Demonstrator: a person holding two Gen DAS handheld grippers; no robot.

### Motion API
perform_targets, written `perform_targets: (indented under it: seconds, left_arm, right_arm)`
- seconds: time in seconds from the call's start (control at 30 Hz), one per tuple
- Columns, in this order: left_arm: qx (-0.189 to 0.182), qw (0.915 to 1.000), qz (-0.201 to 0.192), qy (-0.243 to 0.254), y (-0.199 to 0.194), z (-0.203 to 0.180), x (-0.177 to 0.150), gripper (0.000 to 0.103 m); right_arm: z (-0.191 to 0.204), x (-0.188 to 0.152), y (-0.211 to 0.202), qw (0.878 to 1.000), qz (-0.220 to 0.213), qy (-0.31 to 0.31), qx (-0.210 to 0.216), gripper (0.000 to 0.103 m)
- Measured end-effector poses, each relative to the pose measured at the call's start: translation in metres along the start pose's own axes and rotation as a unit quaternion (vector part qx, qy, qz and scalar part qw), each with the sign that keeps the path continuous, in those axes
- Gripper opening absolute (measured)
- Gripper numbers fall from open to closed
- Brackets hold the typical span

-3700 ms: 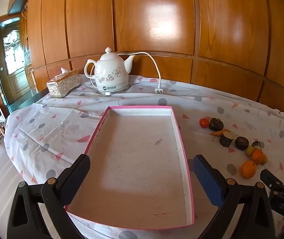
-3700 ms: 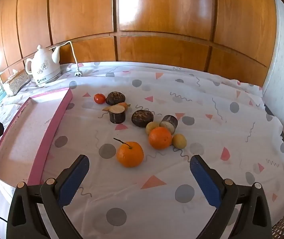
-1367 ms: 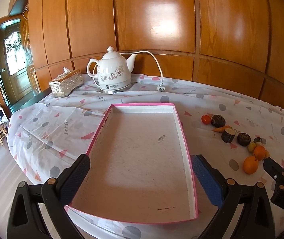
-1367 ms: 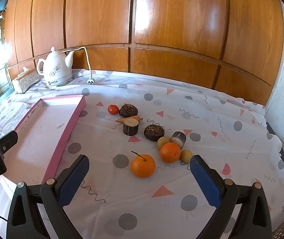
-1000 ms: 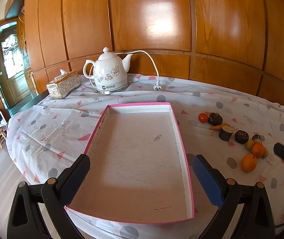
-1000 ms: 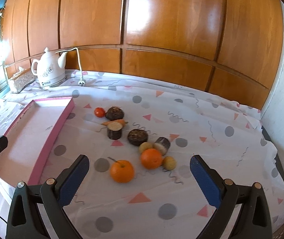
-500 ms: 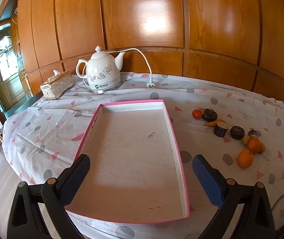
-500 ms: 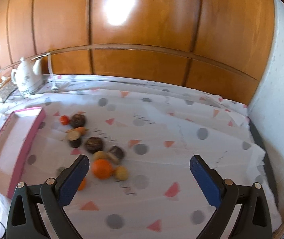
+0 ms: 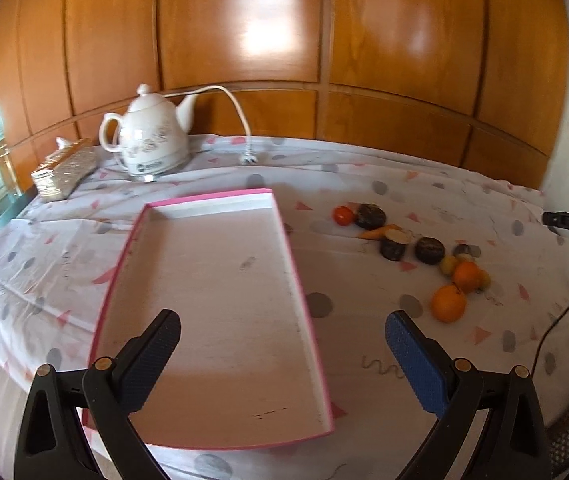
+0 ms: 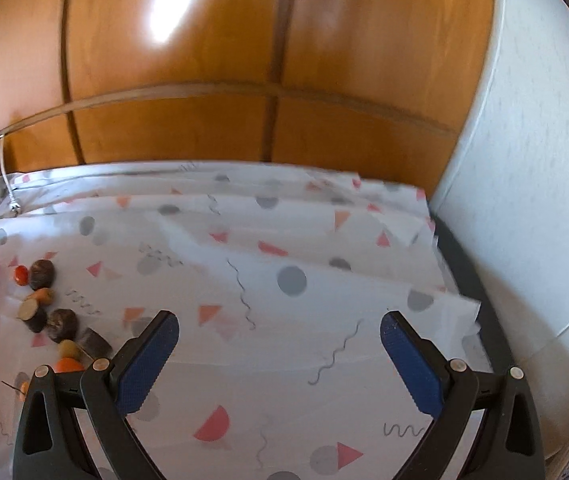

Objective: Organize fruits
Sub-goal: 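Move the left tool toward the red cherry tomato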

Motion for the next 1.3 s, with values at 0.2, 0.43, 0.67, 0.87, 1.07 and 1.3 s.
perform_targets:
  seconds: [0.2,0.43,0.67,0.87,1.07,1.3]
  left_arm:
    - [-0.027,0.9995,0.012,0.009,0.01,-0.008,0.007,0.103]
    - [-0.051,0.9981,0.029,0.017,0.022,-0.016,0.015,0.103]
    - [-0.07,0.9966,0.042,0.012,0.038,-0.019,0.035,0.099]
    - [-0.094,0.9932,0.068,0.013,0.064,-0.023,0.051,0.078]
    - [-0.106,0.9904,0.088,0.016,0.093,-0.029,0.071,0.066]
    - [-0.107,0.9889,0.103,0.007,0.12,-0.032,0.083,0.064]
  right_arm:
    - [-0.028,-0.014,0.033,0.995,0.081,0.056,-0.028,0.101]
    - [-0.051,-0.019,0.036,0.988,0.099,0.116,-0.032,0.101]
    - [-0.058,-0.018,0.038,0.986,0.103,0.128,-0.037,0.101]
    - [-0.069,-0.016,0.037,0.983,0.098,0.144,-0.048,0.101]
    - [-0.08,-0.015,0.035,0.979,0.098,0.172,-0.051,0.101]
    - [-0.084,-0.013,0.036,0.976,0.095,0.187,-0.061,0.101]
Point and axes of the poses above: each gripper's, at about its wrist camera, not at the fingertips, and y roughly the way its jaws point, z to its left, x to its top, the point moved 7 cm from there along y, roughly the way its jaws point, and after that the axes turned 13 degrees about y, right-handed, at the moved point
